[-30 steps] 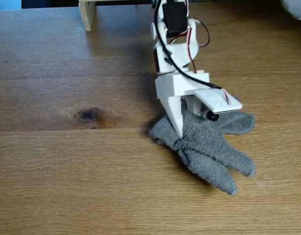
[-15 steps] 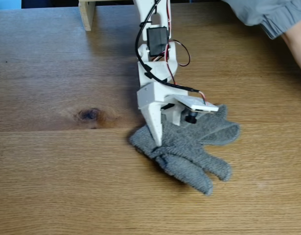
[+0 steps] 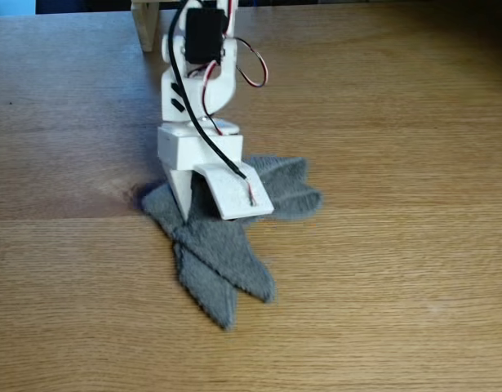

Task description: Clean the area in front of the robot

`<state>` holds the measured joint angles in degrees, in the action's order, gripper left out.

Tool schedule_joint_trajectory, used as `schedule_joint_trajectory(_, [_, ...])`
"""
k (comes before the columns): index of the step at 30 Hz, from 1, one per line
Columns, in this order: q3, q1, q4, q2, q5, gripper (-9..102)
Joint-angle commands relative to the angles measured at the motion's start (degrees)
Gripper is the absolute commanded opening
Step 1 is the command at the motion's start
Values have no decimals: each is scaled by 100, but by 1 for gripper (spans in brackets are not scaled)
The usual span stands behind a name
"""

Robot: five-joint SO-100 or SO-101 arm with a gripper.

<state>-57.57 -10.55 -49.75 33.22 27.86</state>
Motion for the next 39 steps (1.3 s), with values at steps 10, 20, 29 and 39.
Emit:
schedule_joint_trajectory(10, [26,1652,-1204,3059,-1714,0])
schedule_joint_trajectory(20, [26,1222,4043,-431,-782,0])
schedule_joint_trajectory(29, [114,1099,5440,-1846,193,0])
schedule_joint_trajectory(39, [114,343,4878,-1696,914,0])
